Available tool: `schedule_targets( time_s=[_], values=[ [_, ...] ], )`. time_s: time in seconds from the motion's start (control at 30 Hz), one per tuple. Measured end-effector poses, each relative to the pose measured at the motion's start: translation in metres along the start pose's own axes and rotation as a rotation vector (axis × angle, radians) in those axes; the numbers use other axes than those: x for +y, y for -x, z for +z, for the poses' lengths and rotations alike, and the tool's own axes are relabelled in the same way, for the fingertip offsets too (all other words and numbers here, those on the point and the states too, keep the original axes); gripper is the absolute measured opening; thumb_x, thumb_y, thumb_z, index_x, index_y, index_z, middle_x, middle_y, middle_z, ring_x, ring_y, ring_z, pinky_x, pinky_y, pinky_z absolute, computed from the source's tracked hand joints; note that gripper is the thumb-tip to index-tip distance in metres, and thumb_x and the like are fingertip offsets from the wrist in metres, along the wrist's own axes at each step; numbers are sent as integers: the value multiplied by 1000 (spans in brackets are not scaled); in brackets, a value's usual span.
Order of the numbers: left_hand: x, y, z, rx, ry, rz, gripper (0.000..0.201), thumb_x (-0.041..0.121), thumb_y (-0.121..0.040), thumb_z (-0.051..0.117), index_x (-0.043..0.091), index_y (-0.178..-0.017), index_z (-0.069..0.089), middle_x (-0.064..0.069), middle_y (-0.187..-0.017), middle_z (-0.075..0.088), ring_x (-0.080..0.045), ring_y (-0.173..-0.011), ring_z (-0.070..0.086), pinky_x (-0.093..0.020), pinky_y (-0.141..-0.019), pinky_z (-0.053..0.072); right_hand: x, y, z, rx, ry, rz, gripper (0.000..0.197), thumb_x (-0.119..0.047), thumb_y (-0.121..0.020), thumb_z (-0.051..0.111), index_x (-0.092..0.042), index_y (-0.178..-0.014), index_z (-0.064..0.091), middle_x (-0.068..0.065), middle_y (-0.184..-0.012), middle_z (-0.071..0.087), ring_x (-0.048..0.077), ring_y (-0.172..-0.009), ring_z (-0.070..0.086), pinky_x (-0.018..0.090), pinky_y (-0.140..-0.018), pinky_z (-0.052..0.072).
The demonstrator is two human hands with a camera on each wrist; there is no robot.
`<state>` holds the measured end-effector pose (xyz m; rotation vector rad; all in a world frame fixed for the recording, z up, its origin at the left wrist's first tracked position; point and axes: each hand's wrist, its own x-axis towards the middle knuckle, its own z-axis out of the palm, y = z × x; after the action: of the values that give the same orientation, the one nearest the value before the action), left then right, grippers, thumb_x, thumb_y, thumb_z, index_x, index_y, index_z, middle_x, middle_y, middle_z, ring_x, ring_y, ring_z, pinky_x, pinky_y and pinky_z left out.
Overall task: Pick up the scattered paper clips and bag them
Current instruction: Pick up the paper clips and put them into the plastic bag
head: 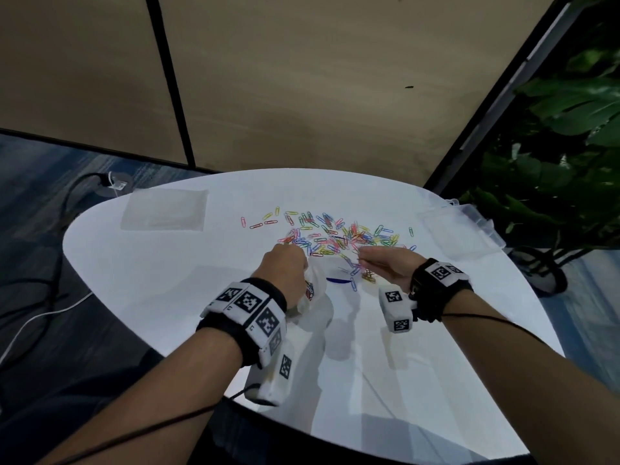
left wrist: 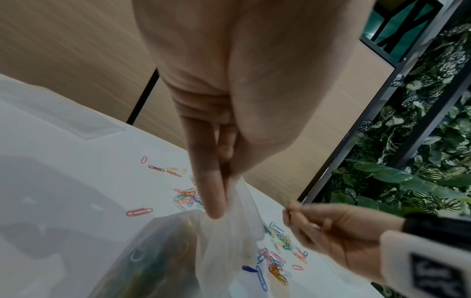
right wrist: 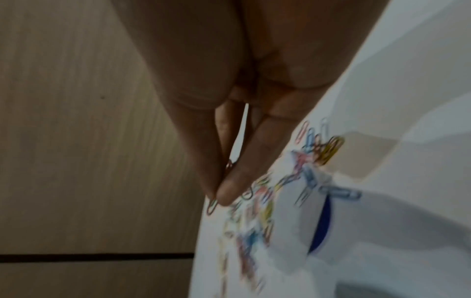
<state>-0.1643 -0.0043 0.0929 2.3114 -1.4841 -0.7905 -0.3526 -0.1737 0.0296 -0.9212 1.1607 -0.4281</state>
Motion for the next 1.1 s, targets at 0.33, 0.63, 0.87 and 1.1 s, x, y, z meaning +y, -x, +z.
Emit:
schedule_targets(
  time_s=[0.33,0.63,0.87,1.1],
  values=[
    [18,-2,1,45,30,-4,21,9,-87,63,15,-101,78,-8,-104,71,-27,-95,65,-31,-83,53,3,58,77,-250,501,-224,13,8,-81,69,2,-91,75,15,-83,74,23,-74,72,32,-82,59],
    [-4,-2,-22,102,186,-28,27,-2,-92,53,7,-104,75,-13,-103,72,-32,-90,72,-39,-89,59,-33,2,7,89,593,-267,22,0,-89,60,-16,-85,74,12,-99,72,27,-89,68,42,-87,58],
    [-11,0,-31,93,139,4,34,-3,-92,49,9,-111,74,-13,-106,72,-33,-94,71,-39,-92,57,-22,-92,-79,455,1120,-2,73,-46,-92,49,-7,-150,26,21,-150,37,38,-134,42,43,-109,38],
    [-8,-7,-35,71,96,-2,33,-5,-91,49,8,-107,75,-13,-104,70,-32,-94,69,-39,-90,57,-28,-106,-45,317,1396,-88,58,-33,-100,37,-9,-151,25,17,-157,28,37,-139,35,43,-112,31]
  ],
)
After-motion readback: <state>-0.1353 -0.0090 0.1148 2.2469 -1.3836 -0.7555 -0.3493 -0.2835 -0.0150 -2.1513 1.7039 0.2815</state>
